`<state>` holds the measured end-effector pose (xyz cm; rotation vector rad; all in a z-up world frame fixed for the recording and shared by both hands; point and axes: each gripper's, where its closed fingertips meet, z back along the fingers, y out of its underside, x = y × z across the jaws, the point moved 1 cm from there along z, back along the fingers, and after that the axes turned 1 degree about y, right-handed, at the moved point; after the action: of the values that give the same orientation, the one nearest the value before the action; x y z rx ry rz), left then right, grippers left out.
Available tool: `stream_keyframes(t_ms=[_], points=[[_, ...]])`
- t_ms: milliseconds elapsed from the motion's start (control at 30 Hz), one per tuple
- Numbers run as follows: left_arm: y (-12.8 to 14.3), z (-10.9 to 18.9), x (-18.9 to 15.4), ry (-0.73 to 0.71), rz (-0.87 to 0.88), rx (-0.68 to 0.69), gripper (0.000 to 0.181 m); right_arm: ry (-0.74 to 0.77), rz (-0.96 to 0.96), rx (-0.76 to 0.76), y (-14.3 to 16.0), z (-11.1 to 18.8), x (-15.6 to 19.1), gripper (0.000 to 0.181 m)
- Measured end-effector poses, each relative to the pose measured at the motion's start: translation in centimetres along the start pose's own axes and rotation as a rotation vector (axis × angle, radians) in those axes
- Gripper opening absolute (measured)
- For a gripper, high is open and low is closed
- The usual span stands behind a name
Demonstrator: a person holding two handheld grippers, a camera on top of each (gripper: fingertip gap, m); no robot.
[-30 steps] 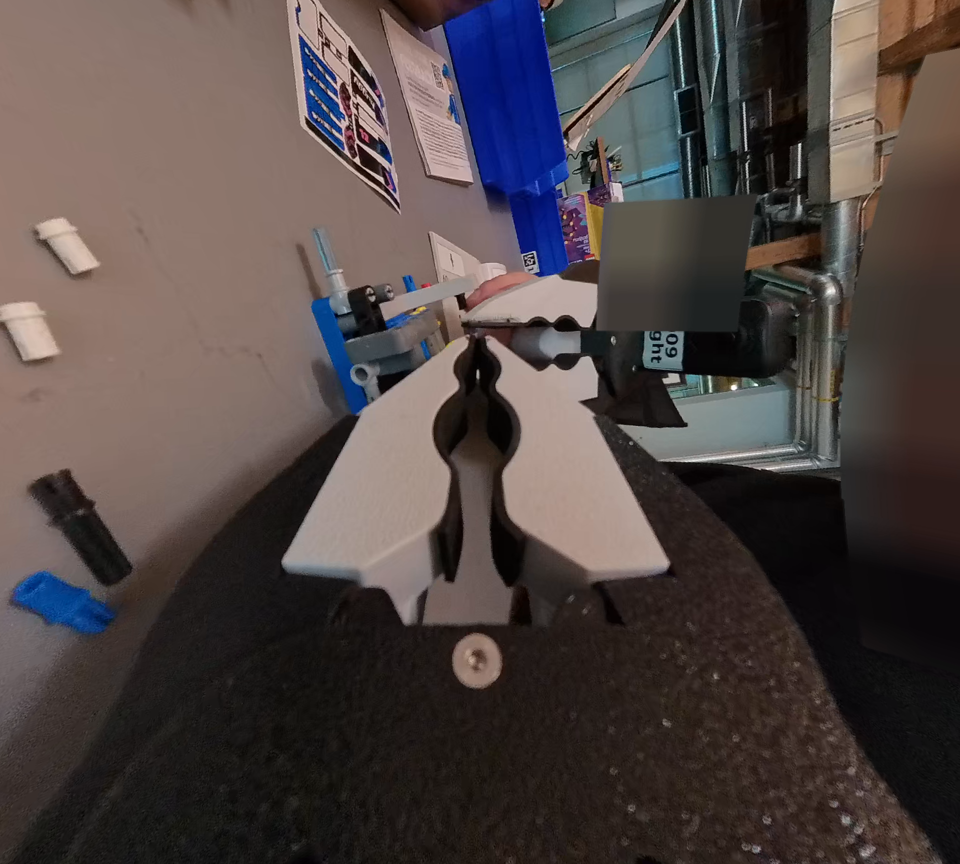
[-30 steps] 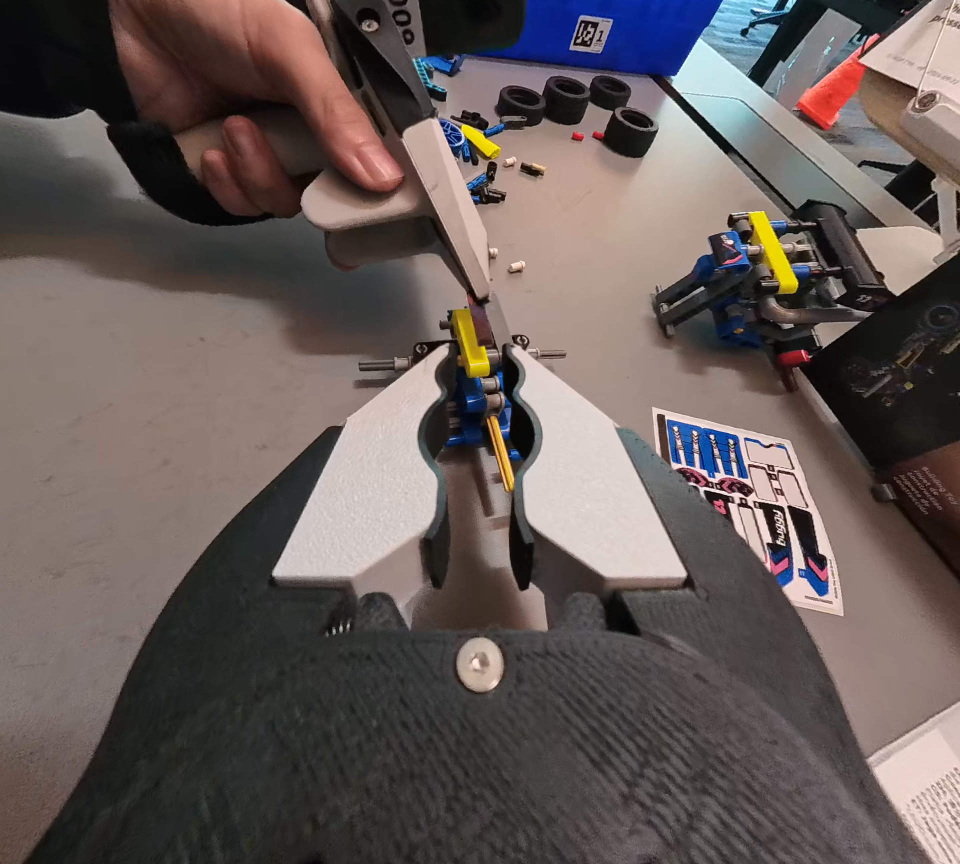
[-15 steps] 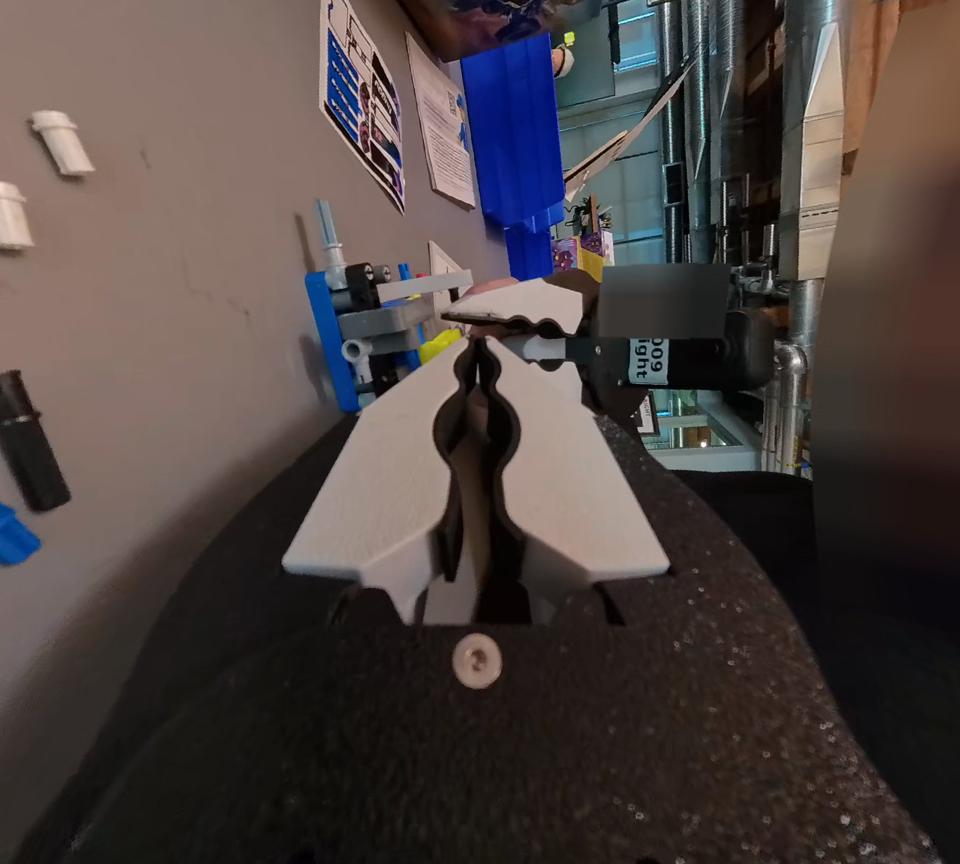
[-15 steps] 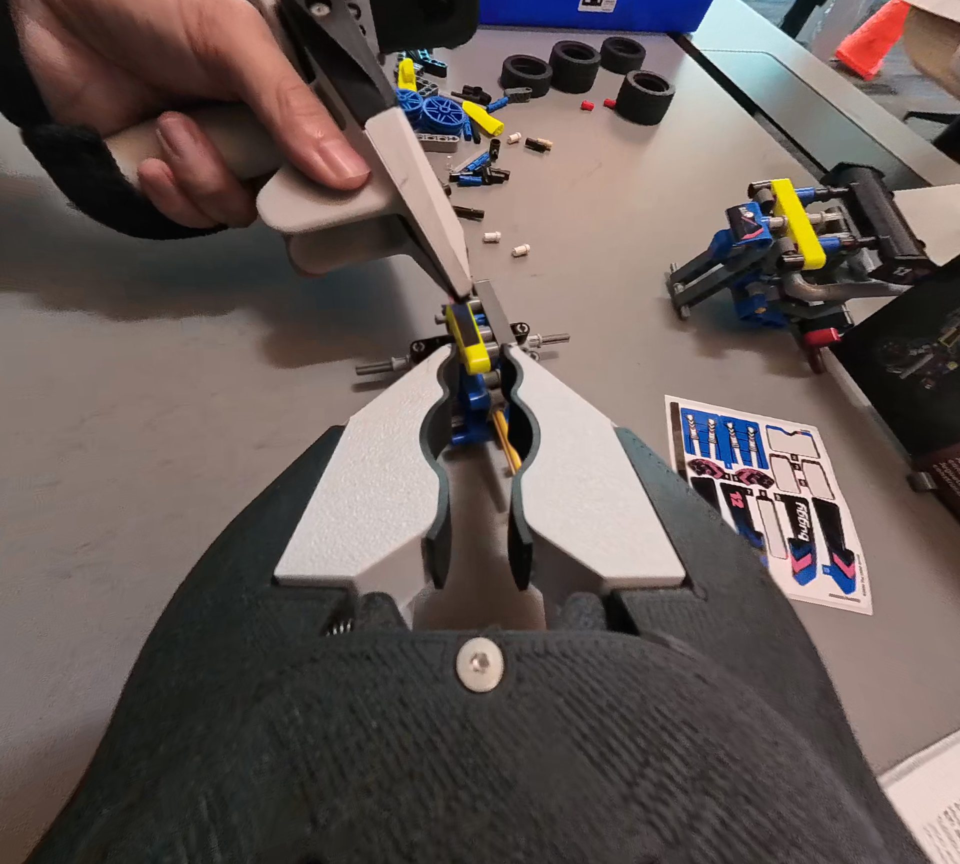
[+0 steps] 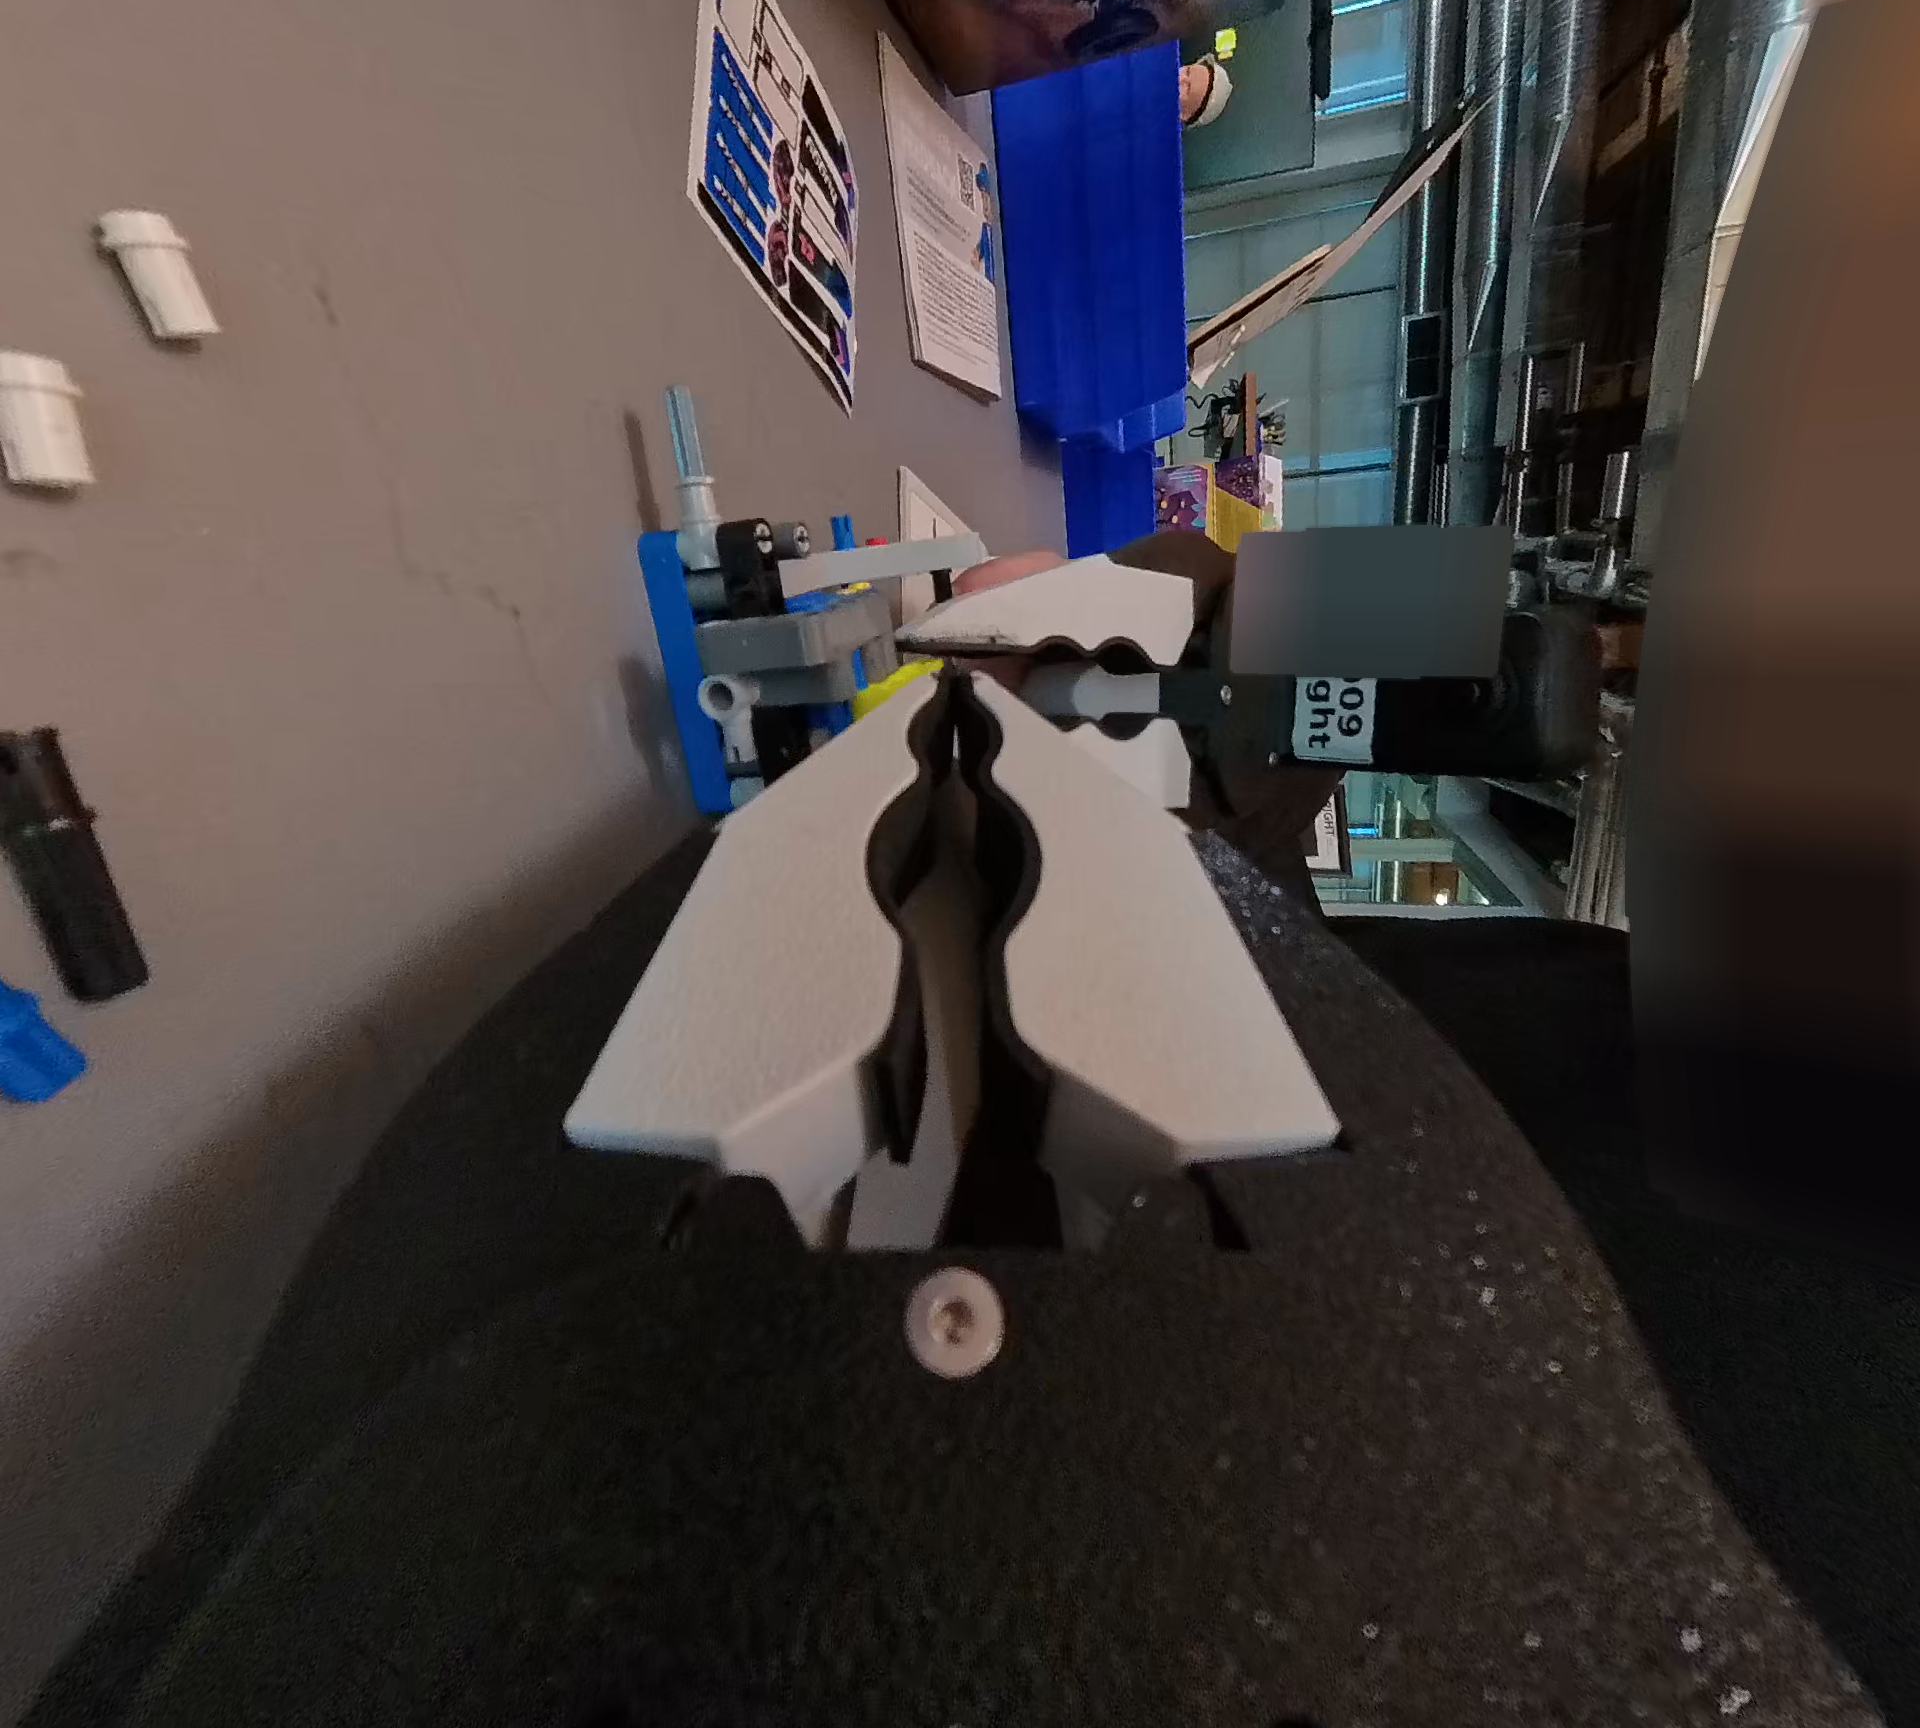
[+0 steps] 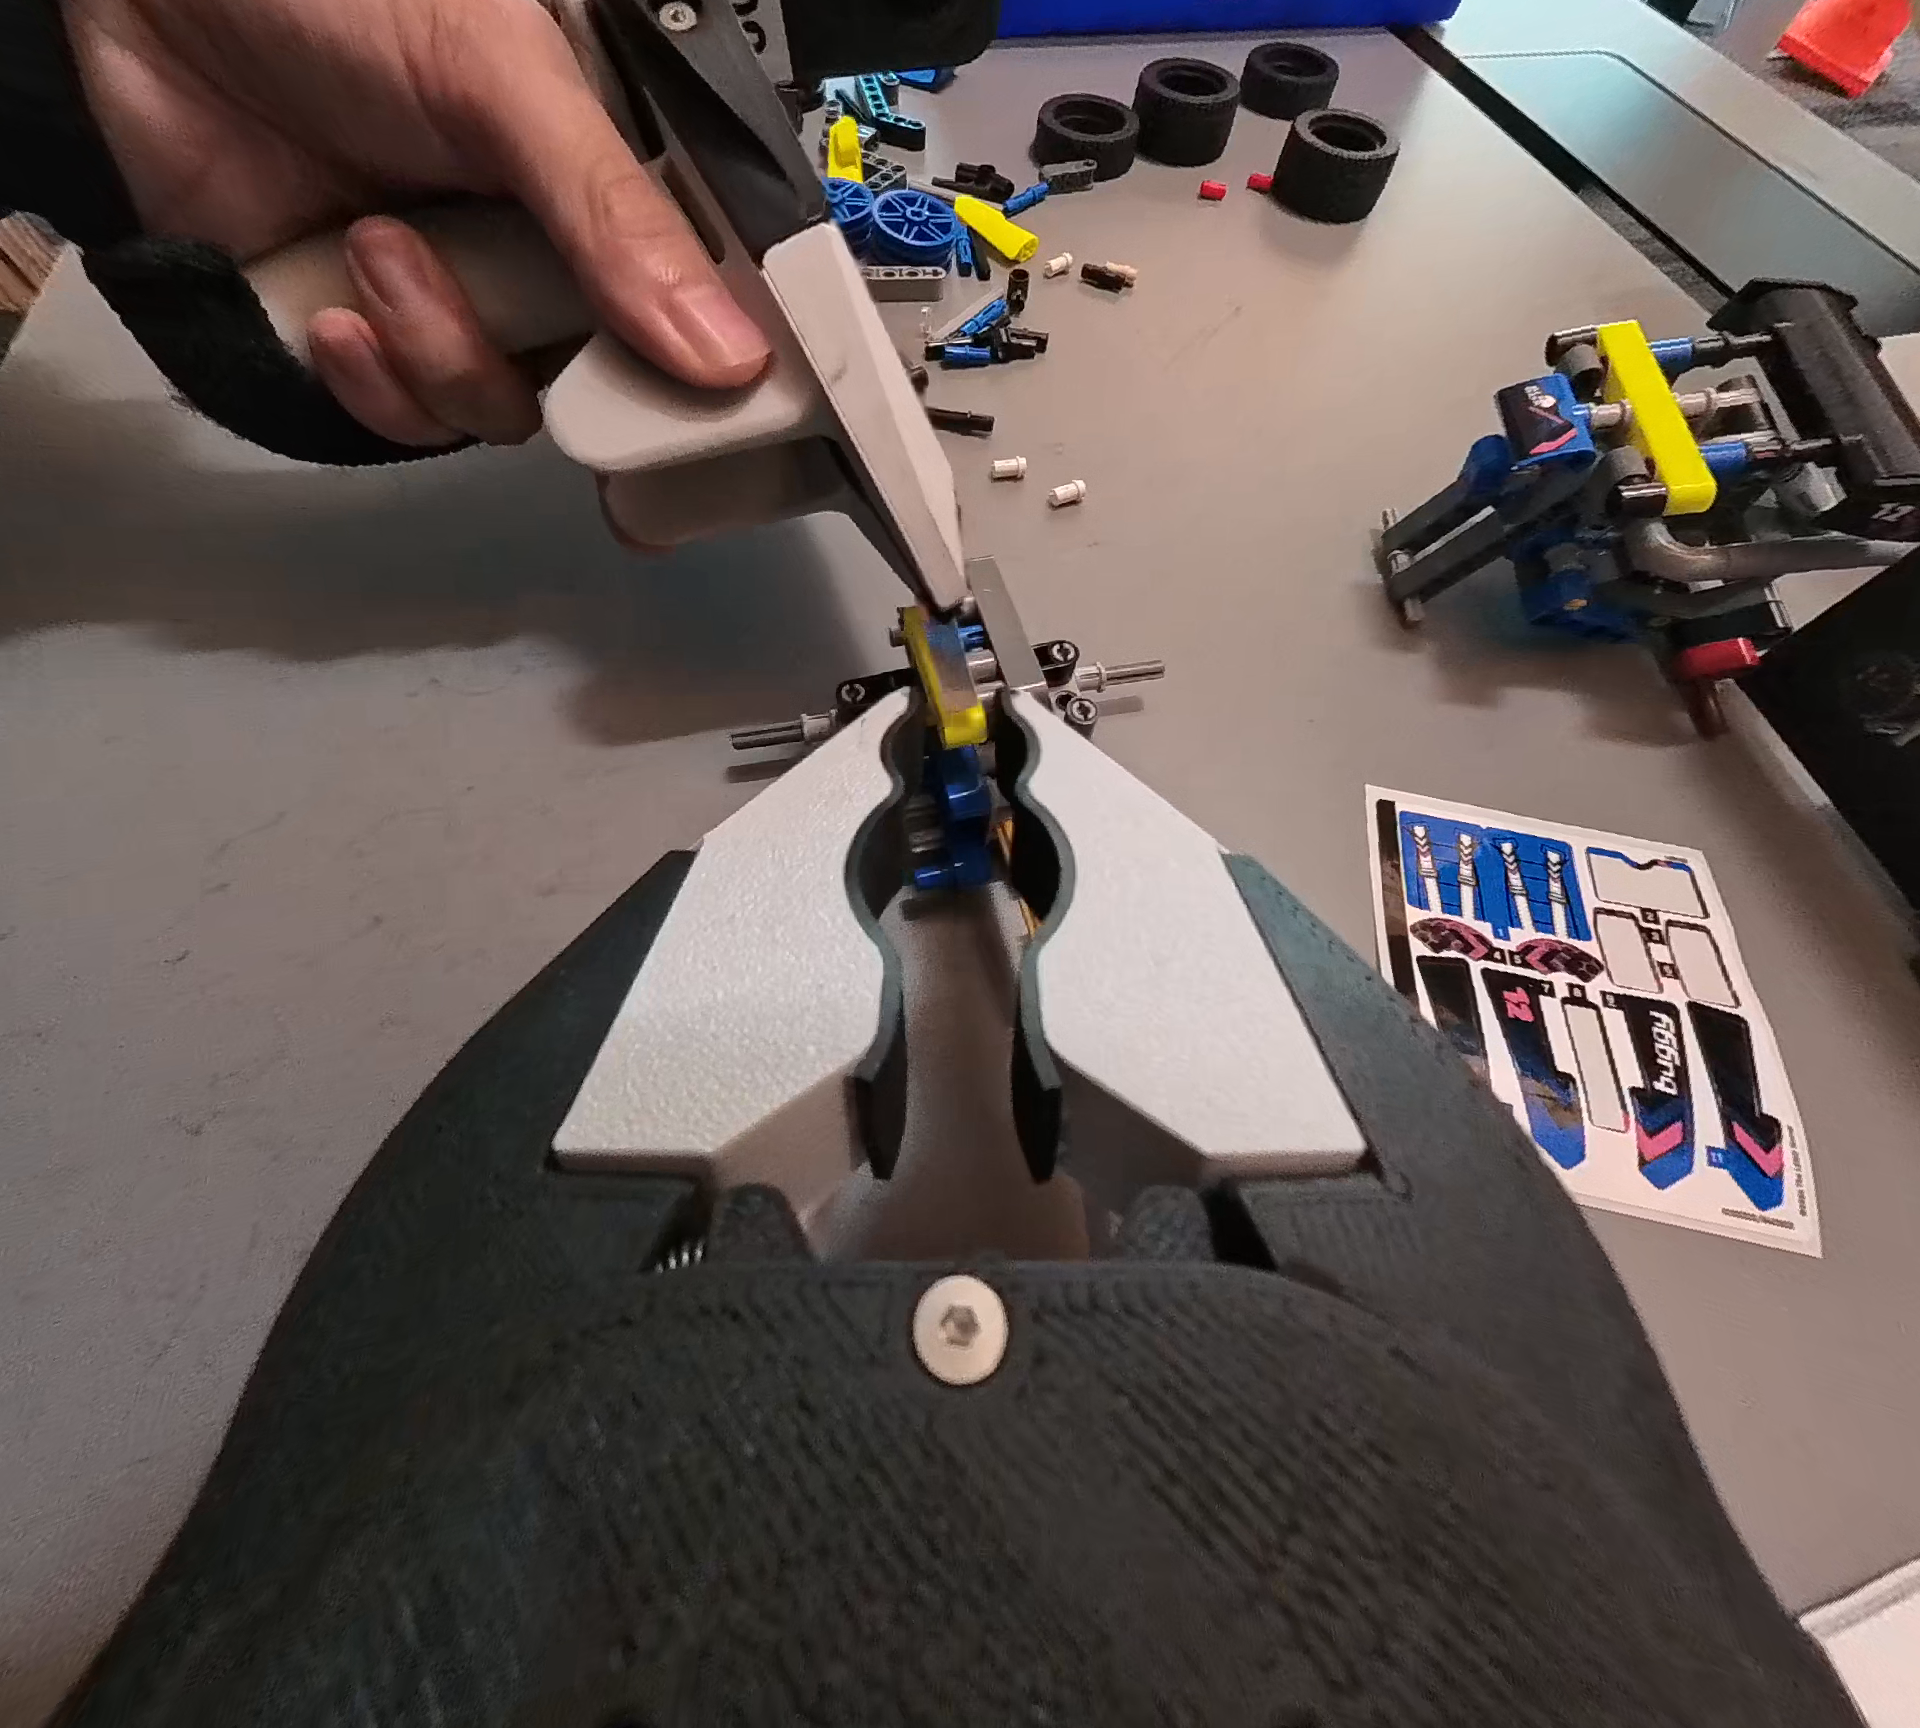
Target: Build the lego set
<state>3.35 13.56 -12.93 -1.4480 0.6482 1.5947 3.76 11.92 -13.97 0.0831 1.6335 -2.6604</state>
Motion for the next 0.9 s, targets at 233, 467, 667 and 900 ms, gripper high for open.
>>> stream_keyframes(t_ms=[233, 467, 667, 900], points=[[-0.09, 0.11, 0.1, -0.001, -0.001, -0.008, 0.0, -0.017, -0.011, 0.006, 0.07, -0.06, 0.08, 0.009], [-0.05, 0.07, 0.09, -0.013, -0.016, 0.005, 0.0, -0.023, -0.018, 0.008, 0.09, -0.08, 0.08, 0.009], [-0.16, 0.17, 0.18, -0.033, -0.028, 0.005, 0.0, -0.023, -0.018, 0.011, 0.11, -0.08, 0.08, 0.009], [-0.2, 0.12, 0.19, -0.033, -0.027, 0.003, 0.0, -0.023, -0.02, 0.012, 0.13, -0.09, 0.07, 0.009]])
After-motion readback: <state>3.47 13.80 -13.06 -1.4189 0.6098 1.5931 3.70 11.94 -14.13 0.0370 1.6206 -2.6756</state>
